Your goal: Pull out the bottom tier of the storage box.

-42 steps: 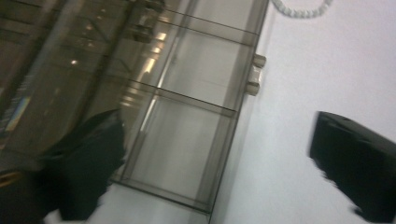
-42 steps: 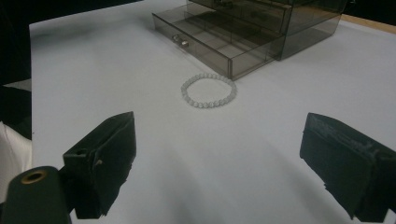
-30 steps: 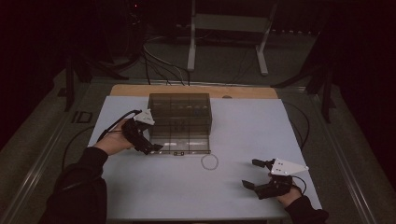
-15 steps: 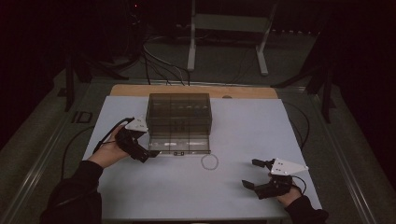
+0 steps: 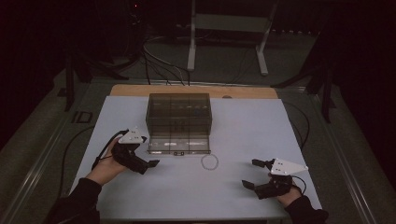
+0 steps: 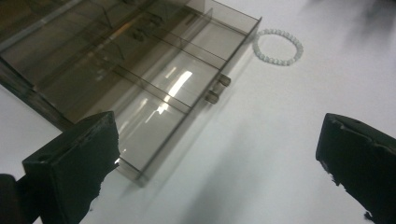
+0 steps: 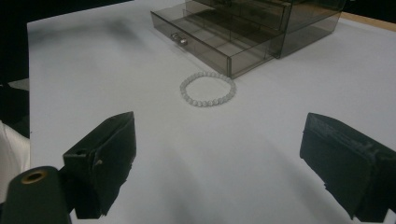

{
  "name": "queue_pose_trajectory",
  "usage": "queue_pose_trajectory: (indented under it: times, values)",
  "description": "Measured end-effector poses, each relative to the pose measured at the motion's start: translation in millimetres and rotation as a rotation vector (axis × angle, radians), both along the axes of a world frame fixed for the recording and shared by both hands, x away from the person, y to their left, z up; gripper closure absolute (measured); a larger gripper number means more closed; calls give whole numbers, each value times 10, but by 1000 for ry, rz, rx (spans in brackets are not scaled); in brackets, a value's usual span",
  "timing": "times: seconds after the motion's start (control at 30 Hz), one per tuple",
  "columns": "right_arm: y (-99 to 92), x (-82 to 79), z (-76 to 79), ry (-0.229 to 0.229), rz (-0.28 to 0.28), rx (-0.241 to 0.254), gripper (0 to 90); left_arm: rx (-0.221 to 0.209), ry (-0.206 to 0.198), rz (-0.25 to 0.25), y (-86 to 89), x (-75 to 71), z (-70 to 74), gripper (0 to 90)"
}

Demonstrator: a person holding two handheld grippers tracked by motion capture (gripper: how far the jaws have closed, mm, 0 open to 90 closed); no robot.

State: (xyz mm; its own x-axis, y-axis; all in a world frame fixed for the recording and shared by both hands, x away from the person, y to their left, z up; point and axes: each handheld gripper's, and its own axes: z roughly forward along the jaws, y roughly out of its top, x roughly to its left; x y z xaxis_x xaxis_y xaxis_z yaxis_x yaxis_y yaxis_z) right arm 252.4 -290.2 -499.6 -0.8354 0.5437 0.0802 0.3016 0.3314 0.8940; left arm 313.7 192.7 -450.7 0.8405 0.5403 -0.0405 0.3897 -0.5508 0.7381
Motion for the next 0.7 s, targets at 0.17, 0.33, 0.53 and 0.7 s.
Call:
queue_pose_trajectory:
  times: [0.17, 0.33, 0.53, 0.7]
  values:
    - [0, -1, 0, -1, 1, 0, 109, -20, 9, 12, -14, -81, -82, 0]
    - [2, -1, -1, 1, 1, -4, 110, -31, 31, 4, -35, -171, -185, 0]
    - [4, -2, -1, 2, 3, -5, 110, -27, 21, 8, -66, -309, -291, 0]
    - [9, -3, -3, 2, 5, -6, 109, -39, 19, 20, -67, -398, -340, 0]
